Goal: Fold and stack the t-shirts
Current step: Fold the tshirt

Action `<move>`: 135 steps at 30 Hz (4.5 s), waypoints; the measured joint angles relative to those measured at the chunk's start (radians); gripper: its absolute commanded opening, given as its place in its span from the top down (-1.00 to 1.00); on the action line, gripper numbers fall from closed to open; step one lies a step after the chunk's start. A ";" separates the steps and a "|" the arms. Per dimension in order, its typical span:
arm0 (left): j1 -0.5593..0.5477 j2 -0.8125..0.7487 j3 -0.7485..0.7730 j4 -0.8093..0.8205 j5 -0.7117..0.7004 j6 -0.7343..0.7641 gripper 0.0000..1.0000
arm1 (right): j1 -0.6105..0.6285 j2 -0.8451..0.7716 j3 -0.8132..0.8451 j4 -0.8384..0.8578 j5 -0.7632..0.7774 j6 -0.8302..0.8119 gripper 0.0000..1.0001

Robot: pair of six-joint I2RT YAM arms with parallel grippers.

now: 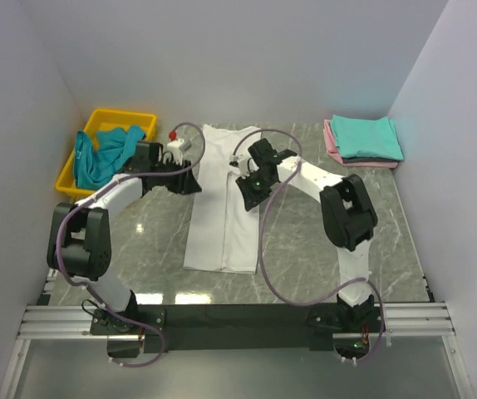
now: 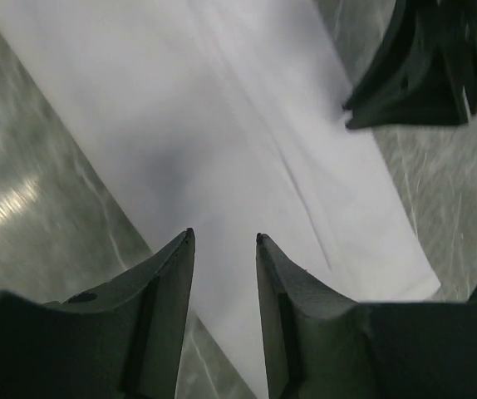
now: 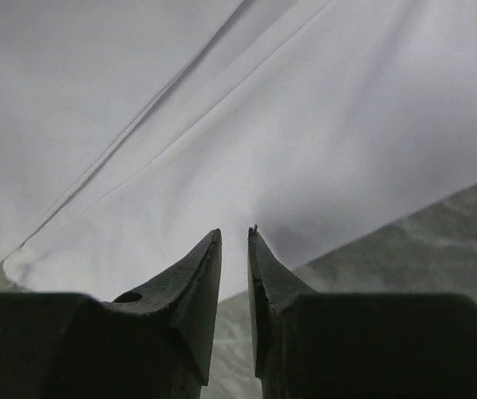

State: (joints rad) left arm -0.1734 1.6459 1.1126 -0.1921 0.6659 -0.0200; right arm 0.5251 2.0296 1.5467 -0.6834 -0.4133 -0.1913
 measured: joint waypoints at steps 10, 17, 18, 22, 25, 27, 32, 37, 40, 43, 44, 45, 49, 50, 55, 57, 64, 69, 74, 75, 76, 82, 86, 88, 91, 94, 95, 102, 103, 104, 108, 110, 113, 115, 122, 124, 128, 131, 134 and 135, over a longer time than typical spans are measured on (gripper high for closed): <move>0.000 -0.071 -0.144 -0.023 -0.009 0.010 0.18 | -0.011 0.126 0.076 -0.018 0.040 0.041 0.58; 0.000 -0.203 -0.231 -0.021 0.002 0.075 0.10 | -0.027 0.105 0.051 -0.031 0.027 0.018 0.38; 0.000 -0.226 -0.246 -0.024 0.005 0.091 0.08 | -0.026 0.096 0.042 -0.040 0.028 0.010 0.28; 0.000 -0.343 -0.286 -0.069 0.033 0.190 0.04 | -0.024 0.012 -0.023 -0.071 0.019 -0.039 0.10; 0.001 -0.455 -0.323 -0.125 0.063 0.333 0.00 | -0.021 -0.153 -0.117 -0.071 -0.002 -0.090 0.03; 0.001 -0.541 -0.368 -0.177 0.076 0.470 -0.01 | -0.016 -0.292 -0.194 -0.067 -0.013 -0.121 -0.01; 0.001 -0.772 -0.549 -0.344 0.075 0.925 -0.02 | 0.081 -0.738 -0.544 0.055 0.008 -0.257 -0.06; -0.002 -0.865 -0.701 -0.419 0.082 1.194 -0.09 | 0.245 -0.882 -0.791 0.097 0.060 -0.412 -0.14; -0.017 -0.836 -0.721 -0.420 0.100 1.254 -0.12 | 0.317 -0.881 -0.879 0.122 0.109 -0.465 -0.17; -0.035 -0.774 -0.721 -0.410 0.123 1.271 -0.34 | 0.394 -0.893 -0.932 0.176 0.147 -0.510 -0.18; -0.040 -0.750 -0.721 -0.410 0.127 1.278 -0.38 | 0.417 -0.906 -0.949 0.196 0.159 -0.525 -0.19; -0.047 -0.727 -0.721 -0.410 0.130 1.282 -0.38 | 0.438 -0.925 -0.968 0.220 0.169 -0.540 -0.19; -0.060 -0.686 -0.721 -0.391 0.142 1.284 -0.36 | 0.500 -1.004 -1.040 0.329 0.205 -0.593 -0.17; -0.061 -0.686 -0.721 -0.386 0.143 1.284 -0.36 | 0.510 -1.015 -1.056 0.360 0.211 -0.606 -0.16; -0.073 -0.688 -0.721 -0.353 0.149 1.303 -0.32 | 0.551 -0.995 -1.099 0.455 0.232 -0.659 -0.10; -0.087 -0.688 -0.722 -0.335 0.148 1.311 -0.31 | 0.561 -0.960 -1.101 0.487 0.238 -0.671 -0.08; -0.141 -0.674 -0.733 -0.283 0.140 1.335 -0.23 | 0.566 -0.854 -1.100 0.544 0.246 -0.702 0.11; -0.204 -0.655 -0.745 -0.230 0.121 1.343 -0.01 | 0.566 -0.796 -1.092 0.576 0.256 -0.716 0.32; -0.265 -0.622 -0.761 -0.206 0.095 1.371 0.21 | 0.566 -0.767 -1.086 0.598 0.271 -0.719 0.62; -0.272 -0.612 -0.763 -0.205 0.091 1.375 0.21 | 0.566 -0.763 -1.086 0.599 0.274 -0.719 0.65; -0.279 -0.600 -0.766 -0.201 0.084 1.381 0.20 | 0.566 -0.760 -1.085 0.601 0.277 -0.719 0.70; -0.304 -0.533 -0.750 -0.148 0.079 1.391 0.39 | 0.566 -0.753 -1.081 0.601 0.293 -0.714 1.00; -0.310 -0.494 -0.725 -0.155 0.069 1.400 0.81 | 0.566 -0.753 -1.081 0.601 0.297 -0.702 1.00; -0.314 -0.494 -0.721 -0.174 0.061 1.418 0.91 | 0.566 -0.754 -1.080 0.599 0.298 -0.692 1.00; -0.323 -0.509 -0.718 -0.207 0.052 1.426 0.95 | 0.566 -0.764 -1.073 0.576 0.297 -0.669 1.00; -0.342 -0.554 -0.713 -0.271 0.055 1.421 0.99 | 0.567 -0.803 -1.067 0.531 0.292 -0.640 1.00; -0.349 -0.572 -0.707 -0.296 0.059 1.412 0.99 | 0.568 -0.822 -1.065 0.520 0.290 -0.631 1.00; -0.360 -0.644 -0.626 -0.374 0.089 1.297 0.99 | 0.568 -0.939 -1.019 0.452 0.290 -0.580 1.00; -0.359 -0.645 -0.612 -0.375 0.090 1.279 0.99 | 0.561 -0.943 -1.016 0.452 0.289 -0.579 1.00; -0.356 -0.645 -0.601 -0.375 0.090 1.266 0.99 | 0.554 -0.945 -1.015 0.452 0.290 -0.582 1.00; -0.302 -0.619 -0.547 -0.369 0.100 1.229 0.99 | 0.480 -0.941 -1.003 0.450 0.294 -0.608 1.00; -0.262 -0.575 -0.510 -0.362 0.107 1.225 0.99 | 0.429 -0.927 -0.978 0.454 0.293 -0.632 1.00; -0.206 -0.486 -0.441 -0.328 0.121 1.212 0.99 | 0.359 -0.883 -0.925 0.470 0.290 -0.670 1.00; -0.177 -0.431 -0.396 -0.304 0.124 1.211 0.99 | 0.315 -0.841 -0.890 0.492 0.288 -0.699 1.00; -0.129 -0.252 -0.261 -0.207 0.124 1.239 0.99 | 0.198 -0.679 -0.779 0.545 0.259 -0.802 1.00; -0.118 -0.207 -0.232 -0.190 0.124 1.254 0.99 | 0.172 -0.638 -0.754 0.560 0.249 -0.826 1.00; -0.095 -0.109 -0.159 -0.170 0.129 1.294 0.99 | 0.117 -0.550 -0.685 0.574 0.222 -0.876 1.00; -0.080 -0.025 -0.085 -0.156 0.135 1.319 0.99 | 0.084 -0.480 -0.618 0.589 0.207 -0.900 1.00; -0.063 0.048 -0.019 -0.151 0.143 1.339 0.99 | 0.057 -0.423 -0.559 0.594 0.200 -0.914 1.00; -0.056 0.069 0.002 -0.149 0.147 1.345 0.99 | 0.050 -0.403 -0.536 0.595 0.196 -0.917 1.00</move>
State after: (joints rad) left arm -0.2298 1.7149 1.1141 -0.3408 0.8127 1.3251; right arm 0.5747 1.6268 1.0107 -0.0887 -0.2173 -1.1084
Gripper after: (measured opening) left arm 0.034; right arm 0.009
